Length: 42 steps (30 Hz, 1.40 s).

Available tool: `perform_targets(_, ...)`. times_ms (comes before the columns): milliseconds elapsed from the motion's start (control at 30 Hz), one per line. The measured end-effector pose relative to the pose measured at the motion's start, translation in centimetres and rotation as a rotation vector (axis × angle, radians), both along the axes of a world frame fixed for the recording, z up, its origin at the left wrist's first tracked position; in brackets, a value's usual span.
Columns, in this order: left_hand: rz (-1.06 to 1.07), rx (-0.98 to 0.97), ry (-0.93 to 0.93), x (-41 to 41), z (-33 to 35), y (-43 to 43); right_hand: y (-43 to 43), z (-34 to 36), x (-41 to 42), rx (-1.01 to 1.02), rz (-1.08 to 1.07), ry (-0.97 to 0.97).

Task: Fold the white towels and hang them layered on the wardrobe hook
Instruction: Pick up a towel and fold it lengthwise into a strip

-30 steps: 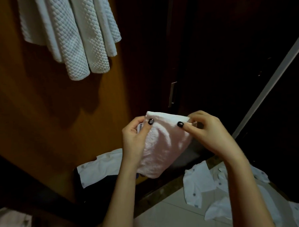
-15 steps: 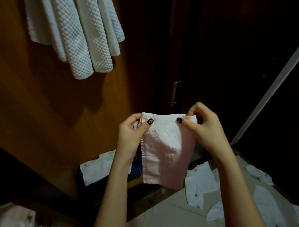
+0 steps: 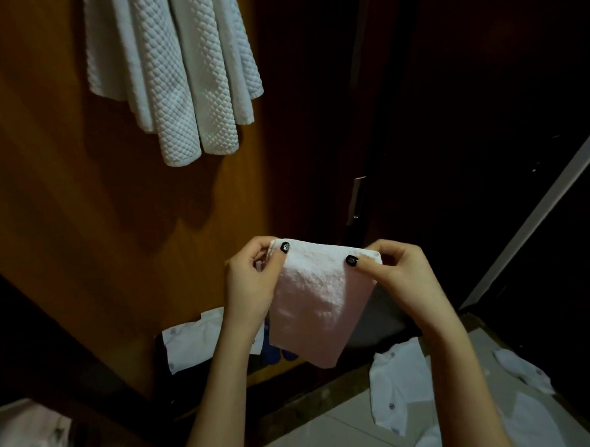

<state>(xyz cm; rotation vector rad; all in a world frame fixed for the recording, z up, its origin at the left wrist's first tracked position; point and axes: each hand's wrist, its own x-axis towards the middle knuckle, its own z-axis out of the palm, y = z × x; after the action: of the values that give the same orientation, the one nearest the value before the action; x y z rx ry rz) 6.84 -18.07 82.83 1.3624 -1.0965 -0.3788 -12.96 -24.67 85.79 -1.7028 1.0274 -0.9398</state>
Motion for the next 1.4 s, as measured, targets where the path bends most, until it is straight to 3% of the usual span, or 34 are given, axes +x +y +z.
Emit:
perform_targets(100, 0.141, 0.023, -0.134, -0.7, -0.4, -0.2, 1.0, -0.6, 1.8, -0.193, -0.271, 0.113)
perform_targets(267, 0.243, 0.024, -0.169, -2.1, -0.5, -0.3, 2.2, -0.1, 2.7, -0.133, -0.113, 0.002)
perform_targets(400, 0.064, 0.002, 0.11, -1.7, 0.3, -0.1, 2.3, 1.6, 2.2, -0.003, 0.099, -0.075)
perform_targets(533, -0.03, -0.045, 0.157, -1.0, 1.2, 0.2, 2.9, 2.6, 2.1, 0.067, 0.271, -0.039)
perform_targets(633, -0.087, -0.086, 0.178, -0.9, 1.7, 0.3, 3.2, 2.8, 2.9, -0.066, 0.196, -0.013)
perform_targets(800, -0.196, -0.118, 0.203, -0.1, 2.1, 0.5, 2.3, 2.8, 3.4, -0.365, 0.037, 0.206)
perform_targets(967, -0.298, -0.102, 0.241, -0.1, 2.3, 0.4, 2.0, 2.9, 4.0, -0.373, 0.1, 0.214)
perform_targets(1233, -0.404, -0.108, 0.252, 0.8, 2.0, 0.6, 2.1, 2.5, 5.0, -0.396, 0.023, 0.157)
perform_targets(1400, -0.331, -0.117, 0.243, 1.4, 1.6, 0.6, 1.7, 3.4, 4.2, -0.375, 0.216, 0.296)
